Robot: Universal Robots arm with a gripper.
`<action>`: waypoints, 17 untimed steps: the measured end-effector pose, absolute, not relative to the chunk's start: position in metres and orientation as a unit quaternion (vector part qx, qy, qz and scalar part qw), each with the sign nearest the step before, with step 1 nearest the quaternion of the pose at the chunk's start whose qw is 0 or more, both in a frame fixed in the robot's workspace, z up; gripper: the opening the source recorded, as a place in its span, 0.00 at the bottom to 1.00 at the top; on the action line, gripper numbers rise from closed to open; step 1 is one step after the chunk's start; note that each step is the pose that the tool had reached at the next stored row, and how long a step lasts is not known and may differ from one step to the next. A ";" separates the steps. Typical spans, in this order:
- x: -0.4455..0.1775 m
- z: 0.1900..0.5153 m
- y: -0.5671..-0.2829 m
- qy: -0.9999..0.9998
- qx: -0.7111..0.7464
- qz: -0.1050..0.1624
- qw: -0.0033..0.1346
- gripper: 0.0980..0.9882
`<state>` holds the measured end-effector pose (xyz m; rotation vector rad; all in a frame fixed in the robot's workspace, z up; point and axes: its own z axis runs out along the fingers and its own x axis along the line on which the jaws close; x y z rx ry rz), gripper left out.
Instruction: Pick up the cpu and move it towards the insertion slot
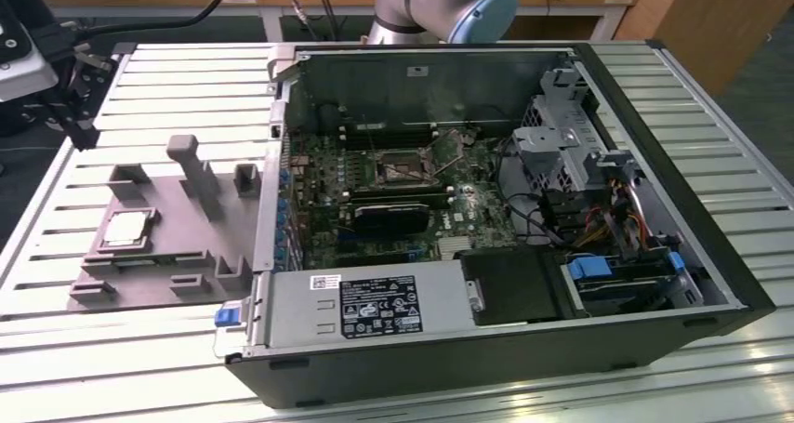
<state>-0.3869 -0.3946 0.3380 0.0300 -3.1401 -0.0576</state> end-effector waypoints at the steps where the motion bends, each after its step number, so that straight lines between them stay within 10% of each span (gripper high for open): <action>1: -0.387 0.337 -0.395 -1.000 0.010 -0.018 0.000 0.00; 17: -0.387 0.326 -0.395 -1.000 0.010 -0.018 0.000 0.00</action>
